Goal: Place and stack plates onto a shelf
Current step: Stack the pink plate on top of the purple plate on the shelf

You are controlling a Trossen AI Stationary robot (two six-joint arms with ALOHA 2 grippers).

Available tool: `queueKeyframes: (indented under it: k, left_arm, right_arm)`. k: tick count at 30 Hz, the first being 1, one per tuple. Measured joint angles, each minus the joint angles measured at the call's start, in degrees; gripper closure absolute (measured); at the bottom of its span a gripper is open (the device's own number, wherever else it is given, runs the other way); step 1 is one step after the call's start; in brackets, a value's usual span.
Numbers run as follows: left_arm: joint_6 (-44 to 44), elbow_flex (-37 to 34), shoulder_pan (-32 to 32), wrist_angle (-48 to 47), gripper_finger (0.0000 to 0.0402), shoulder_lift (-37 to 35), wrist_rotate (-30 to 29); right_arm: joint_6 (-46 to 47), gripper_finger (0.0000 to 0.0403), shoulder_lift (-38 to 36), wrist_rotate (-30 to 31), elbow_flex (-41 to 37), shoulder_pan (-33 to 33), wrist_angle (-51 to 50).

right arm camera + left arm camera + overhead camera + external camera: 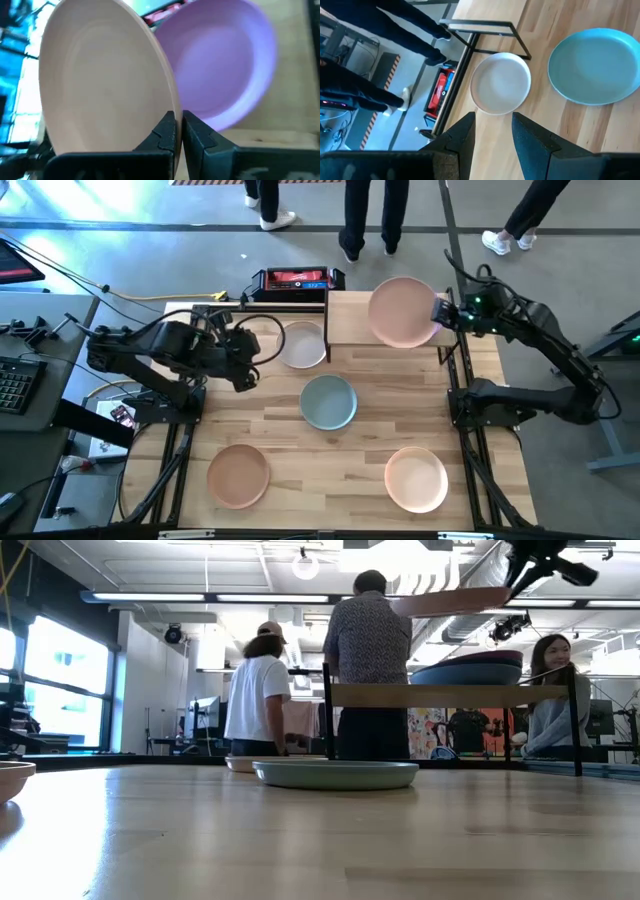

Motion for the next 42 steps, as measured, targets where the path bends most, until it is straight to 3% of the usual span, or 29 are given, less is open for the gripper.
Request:
queueKeyframes:
  k: [16,31,42]
  left_arm:
    - [2.1,0.0,0.0,-1.6,0.0286,-0.1,-0.6]
    - [2.5,0.0,3.7,-1.8,0.0286,-0.1,-0.6]
    - [5.2,0.0,5.7,-1.8,0.0286,-0.1,-0.5]
  right_arm:
    - [0.4,0.0403,3.4,-0.9,-0.1,-10.9,-3.0]
    - [4.4,0.0403,11.5,0.2,-0.2,-11.2,-3.1]
    - [4.8,0.0403,12.2,2.7,-0.2,-11.2,-7.0]
